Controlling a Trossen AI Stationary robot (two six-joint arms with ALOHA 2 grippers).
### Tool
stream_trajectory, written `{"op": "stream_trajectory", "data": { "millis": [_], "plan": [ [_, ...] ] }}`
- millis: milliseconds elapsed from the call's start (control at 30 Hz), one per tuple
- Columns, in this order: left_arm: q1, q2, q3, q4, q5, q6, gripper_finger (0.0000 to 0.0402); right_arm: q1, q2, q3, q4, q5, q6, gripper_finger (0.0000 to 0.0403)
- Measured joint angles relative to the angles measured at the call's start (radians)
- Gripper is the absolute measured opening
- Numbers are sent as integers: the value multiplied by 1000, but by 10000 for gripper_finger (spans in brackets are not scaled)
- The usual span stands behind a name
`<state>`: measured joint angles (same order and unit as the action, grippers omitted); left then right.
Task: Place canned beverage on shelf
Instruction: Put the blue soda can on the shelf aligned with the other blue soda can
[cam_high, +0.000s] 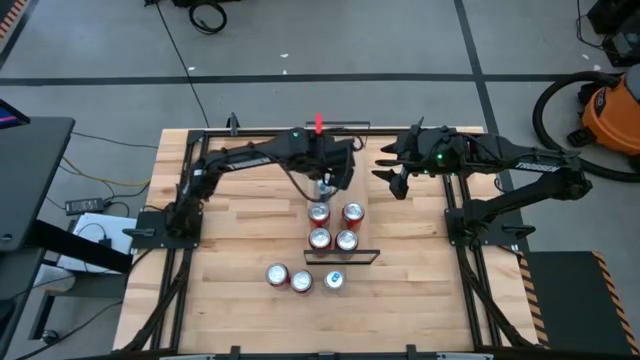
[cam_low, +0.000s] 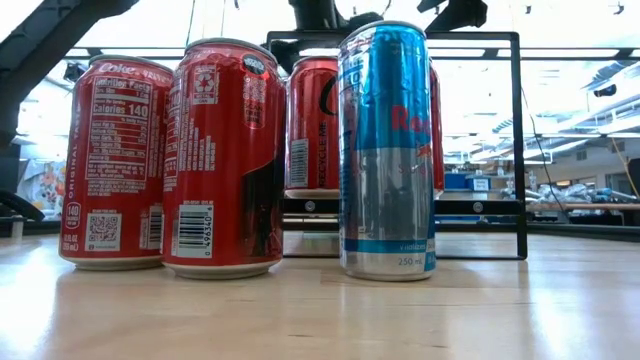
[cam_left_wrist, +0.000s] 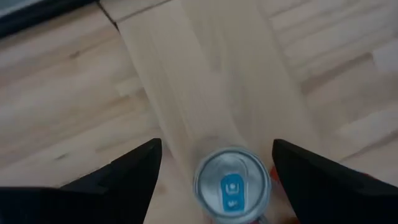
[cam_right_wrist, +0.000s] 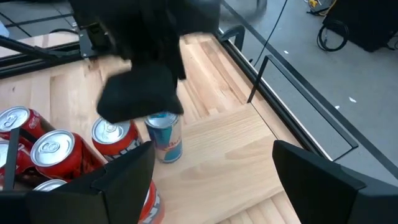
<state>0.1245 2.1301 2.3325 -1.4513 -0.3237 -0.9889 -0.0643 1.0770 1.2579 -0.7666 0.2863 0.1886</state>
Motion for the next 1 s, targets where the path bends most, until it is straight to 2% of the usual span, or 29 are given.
{"op": "stream_trajectory", "data": {
  "millis": [100,233,333,433,500,767,1000],
  "plan": [
    [-14,-44,0,-3,28,71,318,0,-8,0,-2,0,0,334],
    [-67,-109,1,-32,139,187,318,0,-21,0,0,-22,-16,334],
    [-125,-129,0,-67,210,268,318,0,-24,0,0,-142,-69,334],
    [-181,-141,0,-102,207,300,318,5,-22,0,1,-268,-90,334],
    [-214,-145,0,-121,184,301,318,18,-17,0,2,-298,-87,334],
    [-322,-145,0,-63,108,279,318,154,35,0,16,-306,-42,334],
    [-371,-183,0,-43,63,380,318,327,153,0,45,-188,104,329]
  ]
}}
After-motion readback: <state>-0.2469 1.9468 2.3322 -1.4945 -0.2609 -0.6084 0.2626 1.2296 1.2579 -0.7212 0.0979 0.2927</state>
